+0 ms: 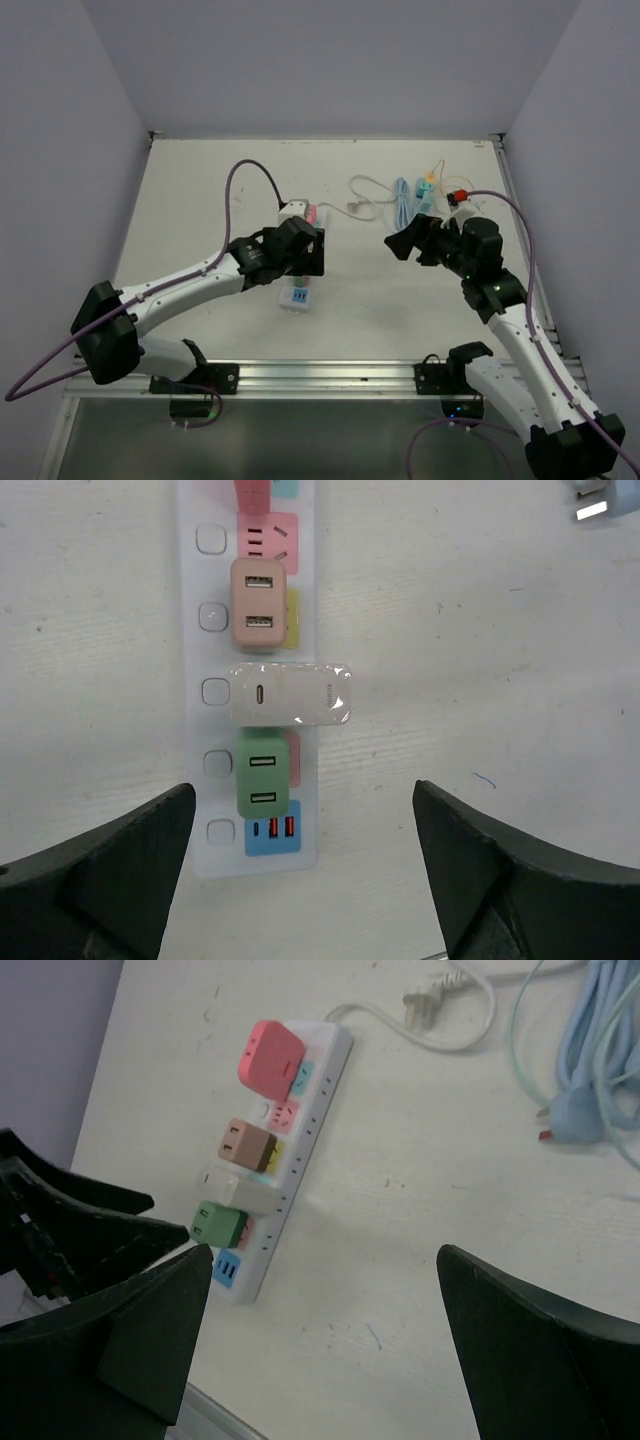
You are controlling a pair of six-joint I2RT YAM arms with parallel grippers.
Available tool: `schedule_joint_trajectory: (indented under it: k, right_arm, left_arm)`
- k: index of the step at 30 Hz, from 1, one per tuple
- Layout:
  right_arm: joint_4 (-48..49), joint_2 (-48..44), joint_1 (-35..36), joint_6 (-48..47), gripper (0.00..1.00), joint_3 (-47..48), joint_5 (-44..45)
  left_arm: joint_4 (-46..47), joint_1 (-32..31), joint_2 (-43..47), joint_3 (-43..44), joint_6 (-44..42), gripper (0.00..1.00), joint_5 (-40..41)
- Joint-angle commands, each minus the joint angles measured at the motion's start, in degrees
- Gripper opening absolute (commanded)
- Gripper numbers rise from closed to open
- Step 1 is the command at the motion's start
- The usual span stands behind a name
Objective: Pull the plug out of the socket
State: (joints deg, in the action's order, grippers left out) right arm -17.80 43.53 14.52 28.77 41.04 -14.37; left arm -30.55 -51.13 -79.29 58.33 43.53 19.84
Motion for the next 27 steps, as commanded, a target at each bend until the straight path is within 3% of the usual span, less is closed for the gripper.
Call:
schedule_joint_trajectory:
  k: [1, 4, 9, 10, 13, 17, 27]
  right_arm:
    - [6.45, 1.64, 1.55, 5.58, 0.99, -3.76, -6.01]
    - [9.53, 3.93, 5.07, 7.78, 0.98, -7.19, -4.80]
    - [17.18, 10.06, 10.43, 11.03, 0.78, -12.03, -1.72]
    - [17.45, 11.22, 10.96, 11.21, 0.70, -12.47, -1.19]
    - [21.66, 17.35, 13.42, 11.22, 0.63, -12.30, 0.39]
    - [26.93, 25.10, 16.05, 11.92, 0.52, -10.81, 1.01]
    - [34.41, 42.15, 20.72, 12.53, 0.44, -4.13, 0.57]
  left_arm:
    - [-2.42, 0.07, 4.30, -2.14, -2.30, 0.90, -1.46]
    - [-0.13, 0.07, 9.82, -7.85, -3.62, 0.84, -4.80]
    - [-1.44, 1.56, 16.87, -15.34, -2.66, 0.70, -4.37]
    - [-1.36, 2.00, 17.58, -17.78, -1.96, 0.66, -4.45]
    - [0.66, 4.81, 19.34, -22.62, -1.17, 0.57, -5.68]
    - [5.14, 10.77, 18.65, -26.94, -1.60, 0.51, -8.85]
    - [14.36, 11.41, 7.93, -26.78, -3.01, 0.46, -11.40]
